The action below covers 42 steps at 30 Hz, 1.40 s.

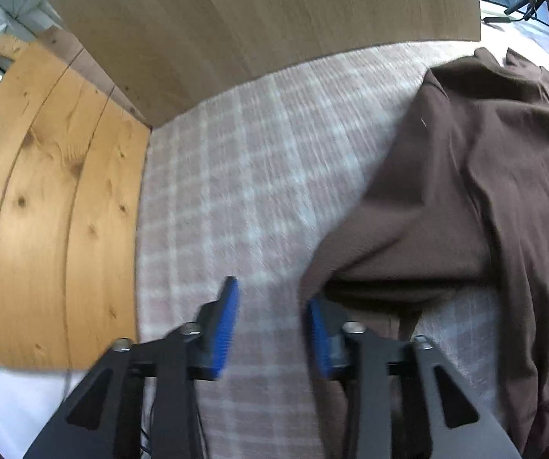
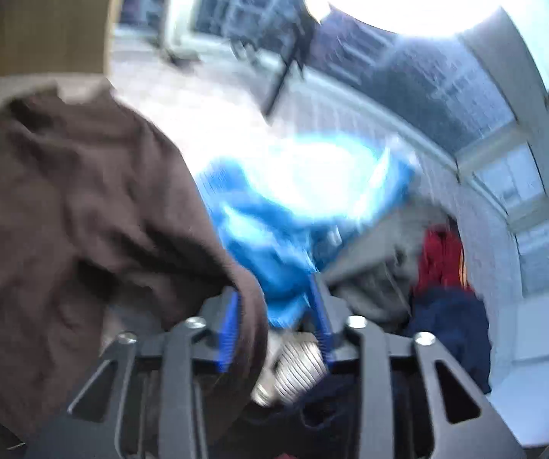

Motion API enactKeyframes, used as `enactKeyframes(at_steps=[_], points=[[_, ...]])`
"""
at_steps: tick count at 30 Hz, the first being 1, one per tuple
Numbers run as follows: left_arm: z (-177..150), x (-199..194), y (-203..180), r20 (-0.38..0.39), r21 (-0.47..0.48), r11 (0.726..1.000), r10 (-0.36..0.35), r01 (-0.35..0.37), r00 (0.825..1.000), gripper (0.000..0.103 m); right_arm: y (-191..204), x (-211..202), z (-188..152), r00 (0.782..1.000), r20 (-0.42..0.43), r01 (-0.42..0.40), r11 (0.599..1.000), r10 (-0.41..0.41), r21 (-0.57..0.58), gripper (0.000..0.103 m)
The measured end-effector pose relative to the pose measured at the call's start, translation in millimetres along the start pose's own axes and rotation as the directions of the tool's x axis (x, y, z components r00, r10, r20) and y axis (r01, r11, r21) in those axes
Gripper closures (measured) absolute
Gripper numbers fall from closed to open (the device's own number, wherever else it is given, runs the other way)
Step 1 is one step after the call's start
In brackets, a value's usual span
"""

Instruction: Fold clothes

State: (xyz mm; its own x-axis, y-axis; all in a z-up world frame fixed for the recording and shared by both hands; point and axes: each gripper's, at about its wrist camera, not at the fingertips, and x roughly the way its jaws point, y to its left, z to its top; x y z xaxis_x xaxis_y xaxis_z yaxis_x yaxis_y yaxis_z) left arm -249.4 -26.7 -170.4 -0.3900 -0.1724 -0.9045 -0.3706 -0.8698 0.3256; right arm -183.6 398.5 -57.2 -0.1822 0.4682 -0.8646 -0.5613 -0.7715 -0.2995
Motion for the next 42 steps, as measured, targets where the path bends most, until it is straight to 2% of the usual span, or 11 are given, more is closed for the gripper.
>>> enactKeyframes(at_steps=[2, 5, 8, 13, 18, 21, 23, 34, 39, 40, 42], points=[[6, -6, 8, 0.003, -0.012, 1.000, -0.024, 0.024, 1.000, 0.059, 11, -6, 16, 0.998, 0.043, -0.043, 0.999, 0.044, -0.025, 0.053], [10, -17, 14, 0.013, 0.005, 1.000, -0.012, 0.012, 1.000, 0.057, 30, 13, 30, 0.999, -0.017, 0.043, 0.993, -0.045, -0.113, 0.053], [-4, 2, 18, -0.074, 0.058, 0.998, 0.033, -0.028, 0.997, 0.056, 10, 36, 14, 0.975, -0.132, 0.161, 0.975, -0.181, -0.150, 0.054], [-33, 8, 19, -0.149, 0.121, 0.993, 0.026, -0.008, 0.988, 0.058, -11, 9, 12, 0.979, -0.098, 0.165, 0.980, -0.176, -0.108, 0.054], [-11, -47, 30, 0.012, -0.017, 0.991, -0.130, 0.130, 0.991, 0.062, 23, -21, 54, 0.997, 0.053, -0.046, 0.994, 0.051, -0.103, 0.053], [32, -70, -7, 0.131, 0.072, 0.966, -0.258, 0.250, 0.957, 0.058, 53, -28, 82, 0.971, 0.142, -0.173, 0.976, 0.192, -0.132, 0.053], [72, -67, -55, 0.162, 0.194, 0.936, -0.326, 0.294, 0.931, 0.058, 88, 4, 99, 0.967, 0.153, -0.170, 0.964, 0.203, -0.206, 0.053], [188, 30, -165, 0.036, 0.303, 0.847, -0.469, 0.438, 0.882, 0.058, 119, 149, 136, 0.952, -0.018, -0.304, 0.936, 0.305, -0.180, 0.053], [199, 46, -185, -0.016, 0.301, 0.813, -0.519, 0.499, 0.855, 0.078, 123, 172, 135, 0.923, -0.067, -0.385, 0.905, 0.380, -0.182, 0.053], [197, 45, -187, -0.013, 0.312, 0.810, -0.519, 0.497, 0.854, 0.081, 123, 172, 134, 0.913, -0.071, -0.407, 0.895, 0.401, -0.182, 0.056], [193, 41, -188, 0.002, 0.319, 0.808, -0.524, 0.496, 0.852, 0.097, 122, 172, 131, 0.892, -0.081, -0.451, 0.874, 0.444, -0.182, 0.085]])
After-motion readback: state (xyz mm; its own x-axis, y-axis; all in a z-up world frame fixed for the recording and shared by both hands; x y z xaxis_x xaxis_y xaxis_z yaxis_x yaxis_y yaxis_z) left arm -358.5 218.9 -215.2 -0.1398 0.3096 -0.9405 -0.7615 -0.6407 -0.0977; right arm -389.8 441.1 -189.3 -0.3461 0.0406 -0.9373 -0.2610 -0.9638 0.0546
